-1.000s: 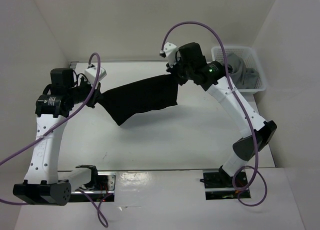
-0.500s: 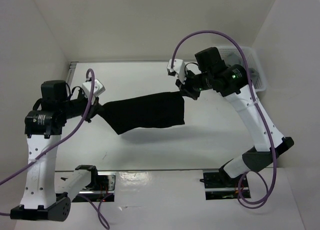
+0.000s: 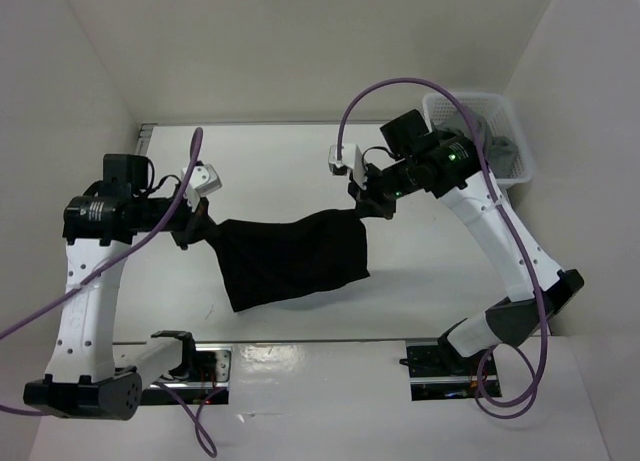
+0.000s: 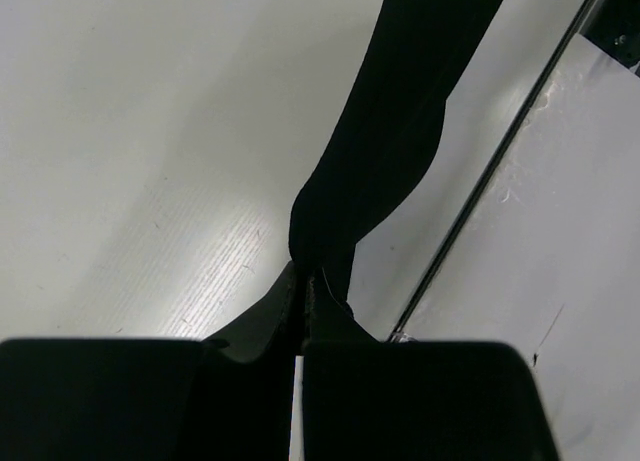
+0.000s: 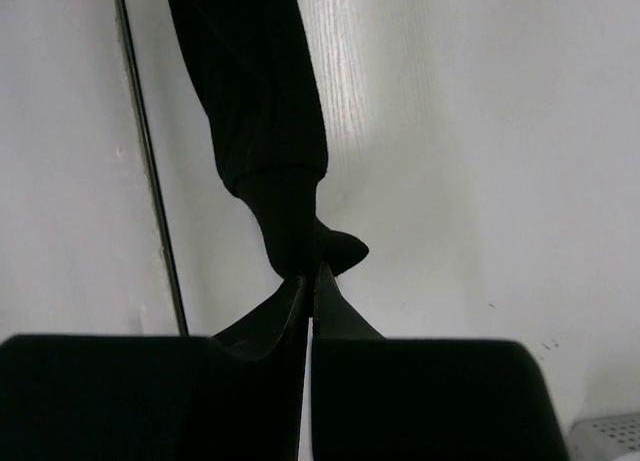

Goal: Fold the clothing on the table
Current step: Flatten the skirt out

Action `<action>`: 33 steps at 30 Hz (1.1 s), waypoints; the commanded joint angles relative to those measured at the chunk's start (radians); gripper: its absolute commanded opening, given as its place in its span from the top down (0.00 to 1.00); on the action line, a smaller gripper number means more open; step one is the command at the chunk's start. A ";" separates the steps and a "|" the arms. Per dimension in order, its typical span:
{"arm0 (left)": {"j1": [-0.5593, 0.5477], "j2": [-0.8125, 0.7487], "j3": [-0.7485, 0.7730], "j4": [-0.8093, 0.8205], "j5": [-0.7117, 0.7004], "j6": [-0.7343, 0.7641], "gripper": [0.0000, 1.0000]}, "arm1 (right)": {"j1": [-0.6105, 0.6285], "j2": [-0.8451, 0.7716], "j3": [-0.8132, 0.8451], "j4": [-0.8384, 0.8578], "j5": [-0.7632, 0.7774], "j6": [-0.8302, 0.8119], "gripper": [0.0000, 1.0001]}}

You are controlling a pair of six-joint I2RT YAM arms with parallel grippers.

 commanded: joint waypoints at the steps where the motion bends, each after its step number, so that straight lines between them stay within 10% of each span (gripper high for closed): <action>1: 0.002 0.032 -0.016 0.081 -0.003 0.022 1.00 | -0.008 0.010 -0.065 0.078 0.011 0.006 1.00; 21: -0.007 0.362 -0.124 0.549 -0.257 -0.093 1.00 | -0.037 0.282 -0.201 0.615 0.449 0.162 1.00; 33: -0.007 0.506 -0.091 0.673 -0.297 -0.164 0.81 | -0.037 0.451 -0.140 0.791 0.641 0.162 1.00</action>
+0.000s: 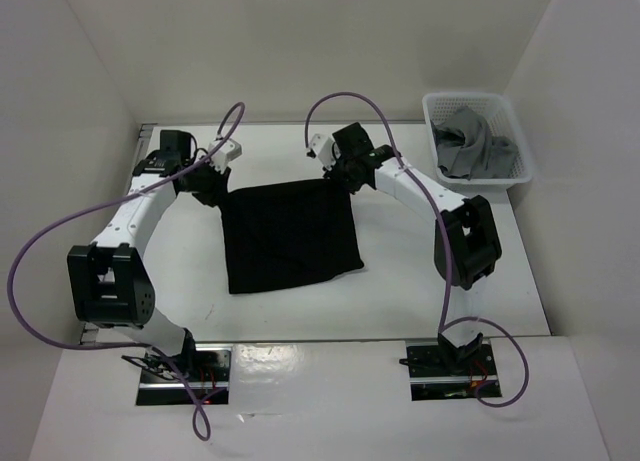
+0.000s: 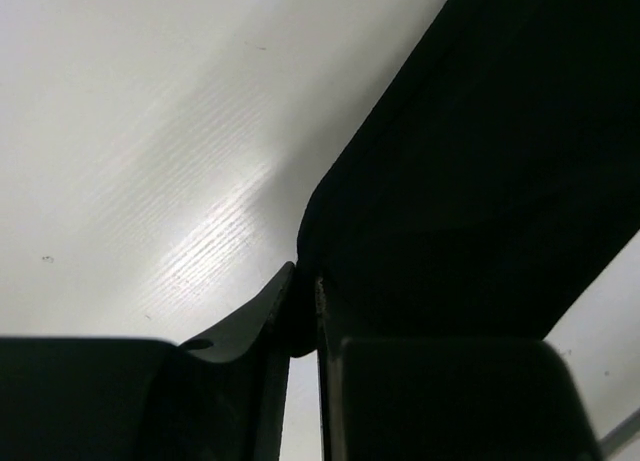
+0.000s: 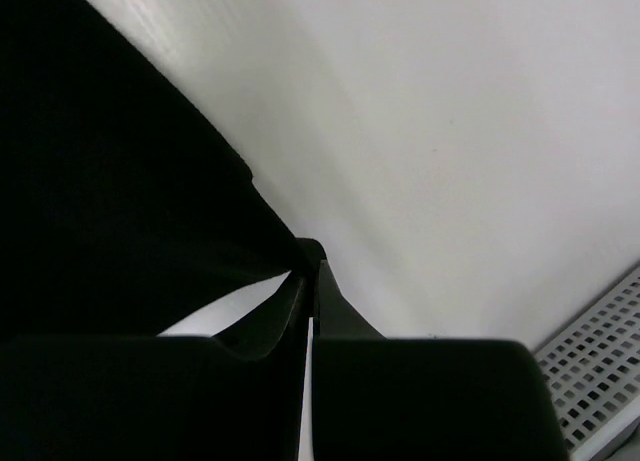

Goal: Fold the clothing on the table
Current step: Flatten the skirt out

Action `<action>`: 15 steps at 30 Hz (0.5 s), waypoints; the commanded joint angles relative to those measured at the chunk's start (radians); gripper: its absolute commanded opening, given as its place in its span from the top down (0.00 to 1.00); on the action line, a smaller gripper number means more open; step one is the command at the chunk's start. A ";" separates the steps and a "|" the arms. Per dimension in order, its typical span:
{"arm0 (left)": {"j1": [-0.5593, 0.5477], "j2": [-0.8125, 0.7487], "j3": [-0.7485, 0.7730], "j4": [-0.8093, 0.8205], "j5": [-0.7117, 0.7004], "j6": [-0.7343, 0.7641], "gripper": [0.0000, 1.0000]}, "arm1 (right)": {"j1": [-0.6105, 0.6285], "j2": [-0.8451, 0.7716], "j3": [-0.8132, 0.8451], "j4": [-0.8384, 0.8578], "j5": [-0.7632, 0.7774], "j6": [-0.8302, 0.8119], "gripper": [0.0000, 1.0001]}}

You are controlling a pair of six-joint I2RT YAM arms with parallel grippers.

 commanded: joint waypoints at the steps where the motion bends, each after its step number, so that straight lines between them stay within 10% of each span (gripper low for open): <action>1: -0.002 0.049 0.058 0.071 -0.004 -0.038 0.78 | -0.006 0.038 0.058 0.136 0.081 0.009 1.00; 8: -0.002 0.121 0.101 0.089 -0.029 -0.069 0.56 | -0.006 0.141 0.123 0.251 0.223 0.032 0.96; 11: -0.002 0.121 0.110 0.123 -0.046 -0.094 0.32 | -0.006 0.182 0.172 0.304 0.289 0.072 0.61; 12: -0.002 0.121 0.111 0.137 -0.070 -0.118 0.28 | -0.006 0.207 0.199 0.318 0.344 0.105 0.35; 15: -0.002 0.121 0.111 0.163 -0.124 -0.156 0.03 | -0.006 0.236 0.261 0.352 0.464 0.190 0.12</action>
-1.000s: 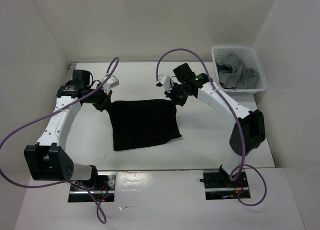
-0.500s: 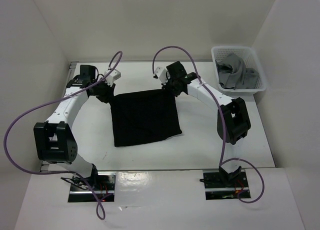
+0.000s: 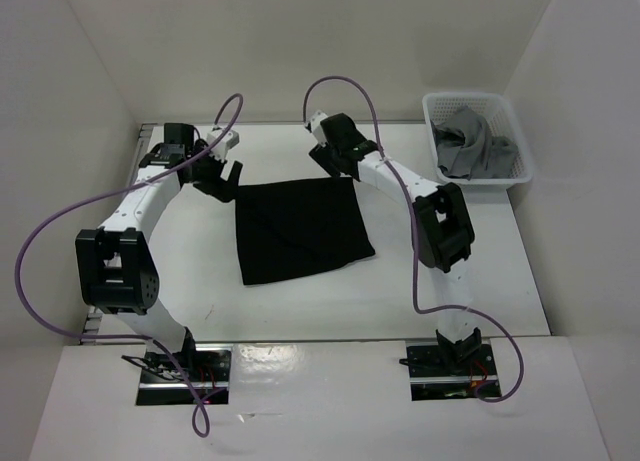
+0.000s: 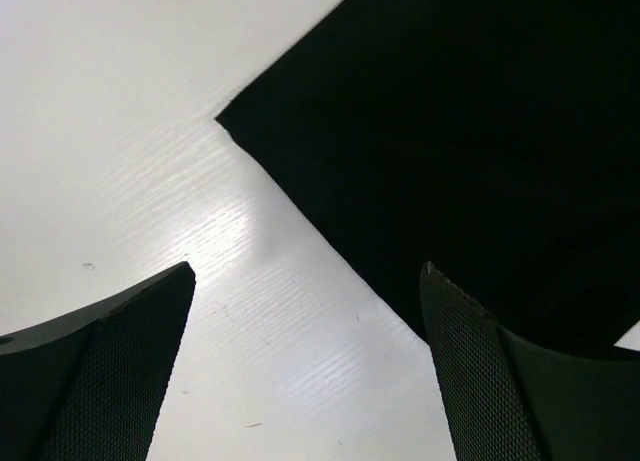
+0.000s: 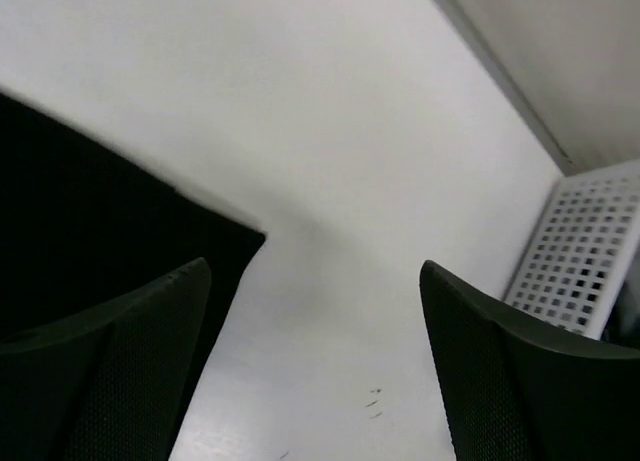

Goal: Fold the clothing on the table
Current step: Flatten the skirt out

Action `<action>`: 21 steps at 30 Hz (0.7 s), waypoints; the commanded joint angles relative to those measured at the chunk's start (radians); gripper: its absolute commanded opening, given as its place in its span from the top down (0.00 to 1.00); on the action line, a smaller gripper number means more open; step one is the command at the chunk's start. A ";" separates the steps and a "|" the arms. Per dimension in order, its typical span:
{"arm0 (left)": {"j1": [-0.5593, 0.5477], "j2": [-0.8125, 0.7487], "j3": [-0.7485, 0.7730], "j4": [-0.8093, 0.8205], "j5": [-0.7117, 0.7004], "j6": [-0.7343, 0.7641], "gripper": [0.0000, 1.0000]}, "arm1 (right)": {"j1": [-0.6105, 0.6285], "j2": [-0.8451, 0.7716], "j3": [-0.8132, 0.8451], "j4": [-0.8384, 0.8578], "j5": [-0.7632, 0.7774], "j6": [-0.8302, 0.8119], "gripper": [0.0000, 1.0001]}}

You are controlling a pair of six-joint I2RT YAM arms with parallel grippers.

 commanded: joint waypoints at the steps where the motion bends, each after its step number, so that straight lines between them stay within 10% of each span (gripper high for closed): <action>1: -0.002 -0.009 0.042 0.063 -0.061 -0.059 0.00 | -0.006 0.029 0.110 0.121 0.196 0.128 0.10; 8: 0.021 -0.099 0.042 -0.016 -0.132 -0.124 0.00 | -0.054 -0.050 0.224 -0.155 -0.048 0.236 0.06; 21: 0.156 -0.524 -0.137 -0.243 -0.017 -0.187 0.00 | -0.035 -0.581 -0.455 -0.382 -0.434 0.049 0.03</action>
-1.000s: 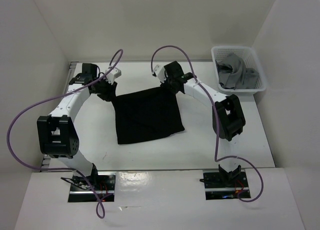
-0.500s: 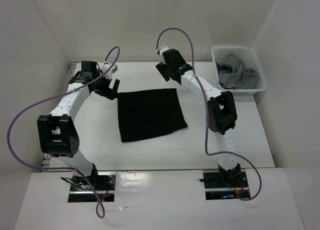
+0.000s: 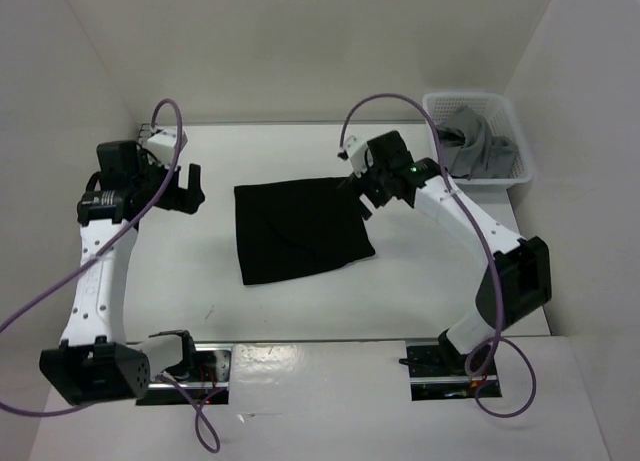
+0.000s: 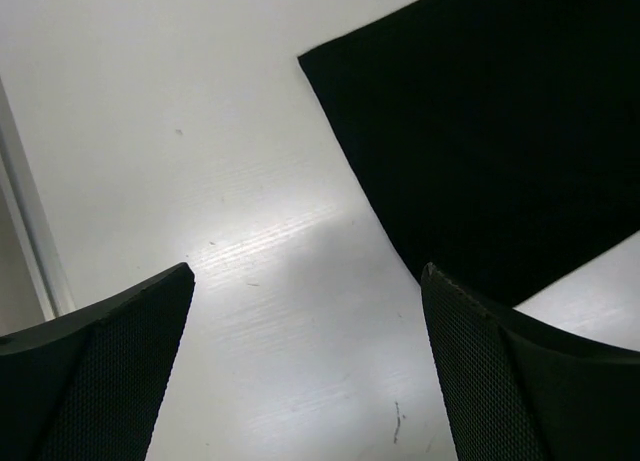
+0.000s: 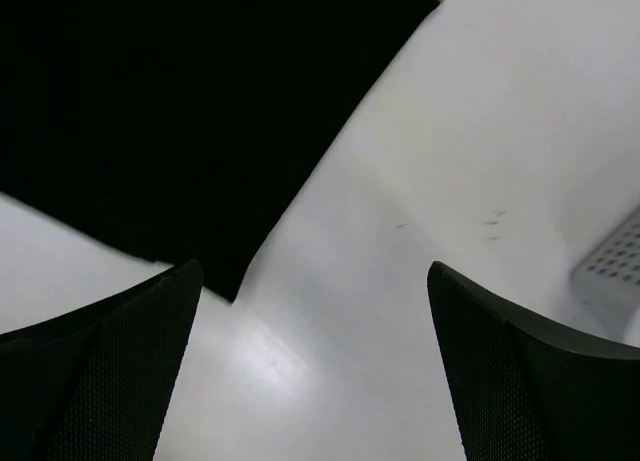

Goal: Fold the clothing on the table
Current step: Flatten the skirt out

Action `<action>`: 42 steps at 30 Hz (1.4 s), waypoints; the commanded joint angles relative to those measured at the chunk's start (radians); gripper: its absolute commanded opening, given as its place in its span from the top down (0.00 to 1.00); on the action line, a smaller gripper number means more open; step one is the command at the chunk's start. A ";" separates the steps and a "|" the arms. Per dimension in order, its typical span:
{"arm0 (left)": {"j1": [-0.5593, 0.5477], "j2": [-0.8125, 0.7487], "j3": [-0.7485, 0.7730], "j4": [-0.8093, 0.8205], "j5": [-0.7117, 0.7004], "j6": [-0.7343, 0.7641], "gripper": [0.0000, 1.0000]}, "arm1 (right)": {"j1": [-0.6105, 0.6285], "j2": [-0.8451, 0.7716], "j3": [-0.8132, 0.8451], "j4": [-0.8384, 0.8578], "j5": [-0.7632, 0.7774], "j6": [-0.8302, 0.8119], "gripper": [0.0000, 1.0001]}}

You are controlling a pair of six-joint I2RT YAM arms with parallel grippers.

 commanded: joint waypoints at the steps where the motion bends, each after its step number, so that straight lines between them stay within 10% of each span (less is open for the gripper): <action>1: 0.038 -0.073 -0.075 -0.081 0.075 -0.029 0.00 | 0.014 -0.074 -0.158 -0.115 -0.129 -0.057 0.03; 10: 0.132 -0.257 -0.204 -0.081 0.235 0.011 0.00 | 0.023 -0.083 -0.185 -0.300 -0.485 -0.164 0.03; 42: 0.227 -0.247 -0.214 -0.071 0.224 0.002 0.00 | 0.230 0.474 0.177 -0.364 -0.749 -0.202 0.02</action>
